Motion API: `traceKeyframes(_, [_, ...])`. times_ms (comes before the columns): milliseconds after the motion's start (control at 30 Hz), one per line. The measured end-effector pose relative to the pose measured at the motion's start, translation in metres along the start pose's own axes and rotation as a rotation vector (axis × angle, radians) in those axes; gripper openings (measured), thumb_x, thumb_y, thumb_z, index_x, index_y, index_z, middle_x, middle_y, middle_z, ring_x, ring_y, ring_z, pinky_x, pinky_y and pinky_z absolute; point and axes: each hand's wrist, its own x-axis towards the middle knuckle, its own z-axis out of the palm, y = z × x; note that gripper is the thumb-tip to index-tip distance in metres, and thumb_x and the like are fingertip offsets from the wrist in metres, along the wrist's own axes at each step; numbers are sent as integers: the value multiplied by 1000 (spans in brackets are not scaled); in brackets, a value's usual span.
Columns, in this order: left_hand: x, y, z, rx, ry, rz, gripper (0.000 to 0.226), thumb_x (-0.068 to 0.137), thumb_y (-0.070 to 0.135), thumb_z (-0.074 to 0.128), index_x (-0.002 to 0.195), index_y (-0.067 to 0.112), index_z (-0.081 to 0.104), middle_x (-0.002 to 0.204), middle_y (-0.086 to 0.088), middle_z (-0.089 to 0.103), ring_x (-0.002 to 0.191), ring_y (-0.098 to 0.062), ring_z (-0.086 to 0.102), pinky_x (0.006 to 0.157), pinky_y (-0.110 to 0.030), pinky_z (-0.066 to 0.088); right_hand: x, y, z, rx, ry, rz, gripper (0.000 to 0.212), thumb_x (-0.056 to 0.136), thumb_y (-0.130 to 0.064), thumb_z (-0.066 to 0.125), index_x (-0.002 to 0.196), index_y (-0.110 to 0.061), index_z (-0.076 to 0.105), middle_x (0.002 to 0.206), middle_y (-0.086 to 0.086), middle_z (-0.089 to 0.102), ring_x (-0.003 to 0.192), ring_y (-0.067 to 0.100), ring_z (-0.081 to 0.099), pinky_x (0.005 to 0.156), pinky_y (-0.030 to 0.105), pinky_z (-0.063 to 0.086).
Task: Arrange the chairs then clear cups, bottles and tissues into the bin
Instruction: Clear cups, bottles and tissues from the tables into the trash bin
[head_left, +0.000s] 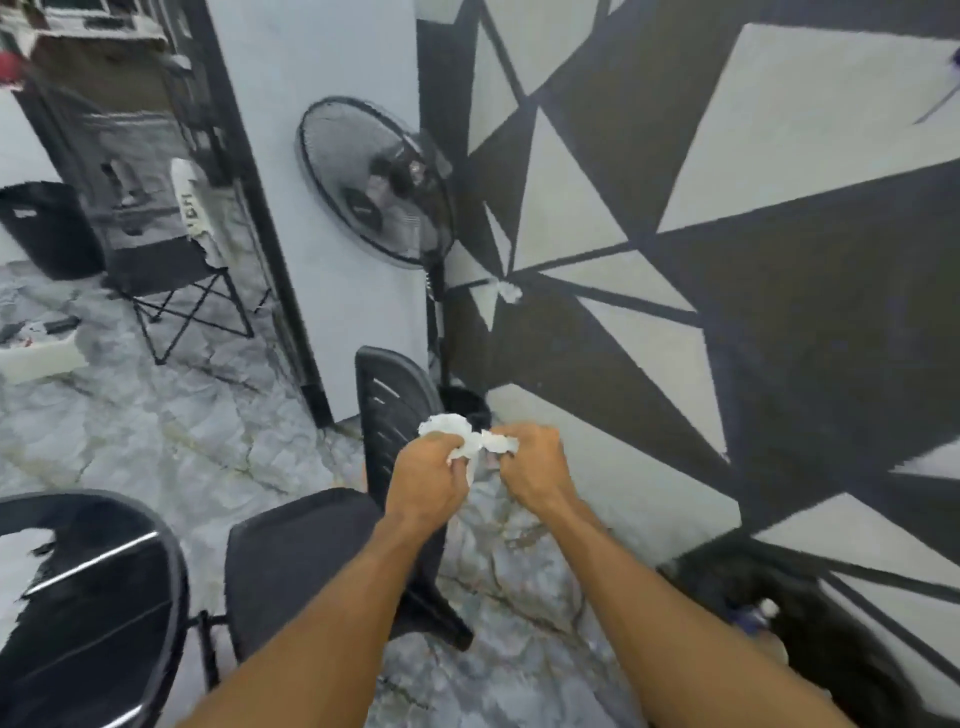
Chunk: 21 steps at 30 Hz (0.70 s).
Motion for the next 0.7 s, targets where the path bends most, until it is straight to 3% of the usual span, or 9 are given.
traceKeyframes(133, [29, 69, 72, -79, -125, 91, 21, 82, 14, 63, 97, 7, 75, 95, -9, 74, 87, -30, 66, 81, -37, 53, -11, 69, -75, 48, 192, 119, 13, 67, -2, 65, 73, -10, 73, 71, 8, 71, 70, 22, 65, 63, 37, 51])
traceKeyframes(233, [38, 110, 126, -107, -238, 208, 21, 78, 14, 62, 93, 8, 75, 89, -10, 74, 81, -31, 67, 76, -36, 55, -27, 118, -120, 47, 263, 266, 13, 74, 1, 68, 80, -8, 76, 75, 2, 72, 70, 16, 64, 64, 20, 48])
traceKeyframes(333, [43, 146, 186, -93, -365, 310, 18, 77, 12, 64, 91, 10, 76, 88, -10, 74, 80, -31, 67, 73, -33, 51, -42, 168, -160, -33, 310, 412, 20, 74, 3, 62, 84, -8, 76, 83, 5, 74, 79, 18, 67, 71, 30, 52])
traceKeyframes(400, [45, 169, 230, -92, -481, 361, 25, 76, 20, 59, 92, 12, 76, 91, -10, 74, 83, -33, 67, 76, -33, 51, -57, 201, -184, -51, 358, 519, 24, 72, 2, 58, 80, -13, 75, 81, 3, 73, 78, 17, 64, 68, 28, 50])
traceKeyframes(500, [31, 204, 292, -97, -648, 441, 24, 76, 20, 60, 92, 11, 76, 90, -11, 74, 83, -34, 67, 76, -33, 51, -90, 246, -210, -91, 398, 699, 22, 70, -6, 54, 55, -21, 57, 64, 2, 62, 68, 19, 55, 61, 27, 38])
traceKeyframes(633, [-5, 247, 345, -144, -820, 548, 23, 76, 21, 57, 88, 11, 75, 86, -11, 73, 79, -34, 66, 74, -35, 53, -145, 295, -225, -51, 468, 923, 17, 76, -3, 55, 65, -11, 65, 69, 7, 68, 68, 17, 60, 60, 33, 46])
traceKeyframes(700, [-24, 265, 375, -149, -914, 575, 24, 75, 22, 55, 86, 12, 74, 84, -11, 72, 78, -34, 65, 72, -37, 54, -169, 326, -231, -33, 502, 1017, 16, 73, -5, 56, 62, -14, 62, 67, 2, 68, 66, 13, 60, 58, 33, 47])
